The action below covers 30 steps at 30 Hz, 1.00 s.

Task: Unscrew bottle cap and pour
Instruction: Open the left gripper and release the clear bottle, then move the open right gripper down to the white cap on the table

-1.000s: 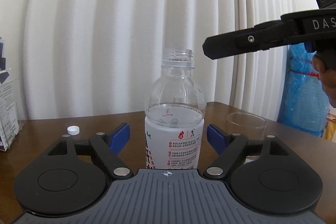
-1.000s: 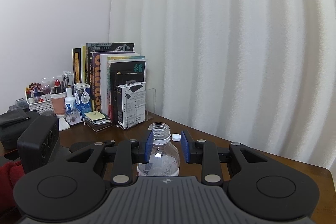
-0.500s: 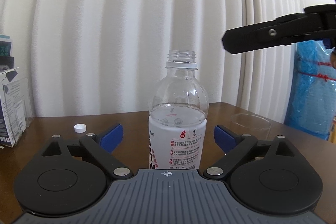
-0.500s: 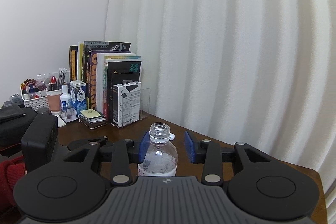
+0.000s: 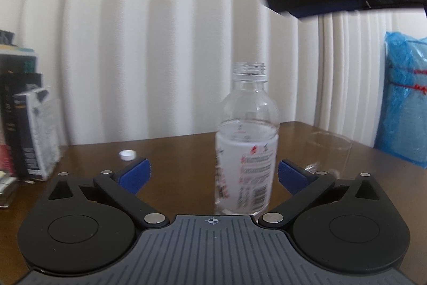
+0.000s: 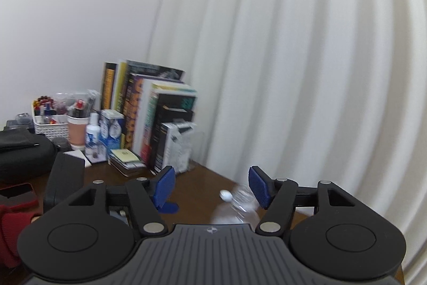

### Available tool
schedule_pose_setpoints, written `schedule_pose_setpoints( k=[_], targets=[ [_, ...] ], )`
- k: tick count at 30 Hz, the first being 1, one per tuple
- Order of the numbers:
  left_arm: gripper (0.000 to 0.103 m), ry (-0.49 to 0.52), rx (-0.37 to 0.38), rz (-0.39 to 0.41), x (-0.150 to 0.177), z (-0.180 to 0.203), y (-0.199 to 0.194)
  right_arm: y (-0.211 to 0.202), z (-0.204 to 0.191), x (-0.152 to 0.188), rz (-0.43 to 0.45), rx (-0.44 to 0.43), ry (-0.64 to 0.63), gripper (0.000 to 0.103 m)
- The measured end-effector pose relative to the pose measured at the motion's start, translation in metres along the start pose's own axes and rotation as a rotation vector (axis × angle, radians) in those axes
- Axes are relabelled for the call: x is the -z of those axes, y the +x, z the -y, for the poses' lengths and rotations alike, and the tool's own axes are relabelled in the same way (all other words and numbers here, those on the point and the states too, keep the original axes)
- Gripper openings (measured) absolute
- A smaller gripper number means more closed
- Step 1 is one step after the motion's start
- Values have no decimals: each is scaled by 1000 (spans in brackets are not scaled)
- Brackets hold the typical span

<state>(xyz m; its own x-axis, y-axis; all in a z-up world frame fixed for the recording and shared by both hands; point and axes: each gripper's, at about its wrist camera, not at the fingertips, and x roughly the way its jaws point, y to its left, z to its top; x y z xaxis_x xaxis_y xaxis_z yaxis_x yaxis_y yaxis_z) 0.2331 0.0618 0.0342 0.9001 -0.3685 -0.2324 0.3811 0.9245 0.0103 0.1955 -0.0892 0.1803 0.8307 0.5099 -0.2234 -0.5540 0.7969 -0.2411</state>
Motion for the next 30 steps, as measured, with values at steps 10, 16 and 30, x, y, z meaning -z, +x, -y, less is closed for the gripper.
schedule_pose_setpoints(
  k=[10, 16, 30],
  targets=[
    [103, -42, -141, -3, 13, -50, -33, 75, -57, -3, -25, 52, -2, 66],
    [103, -76, -292, -1, 15, -76, -42, 143, -41, 6, -92, 131, 123, 73],
    [103, -120, -342, 11, 14, -102, -52, 241, -22, 54, -170, 389, 265, 73]
  ],
)
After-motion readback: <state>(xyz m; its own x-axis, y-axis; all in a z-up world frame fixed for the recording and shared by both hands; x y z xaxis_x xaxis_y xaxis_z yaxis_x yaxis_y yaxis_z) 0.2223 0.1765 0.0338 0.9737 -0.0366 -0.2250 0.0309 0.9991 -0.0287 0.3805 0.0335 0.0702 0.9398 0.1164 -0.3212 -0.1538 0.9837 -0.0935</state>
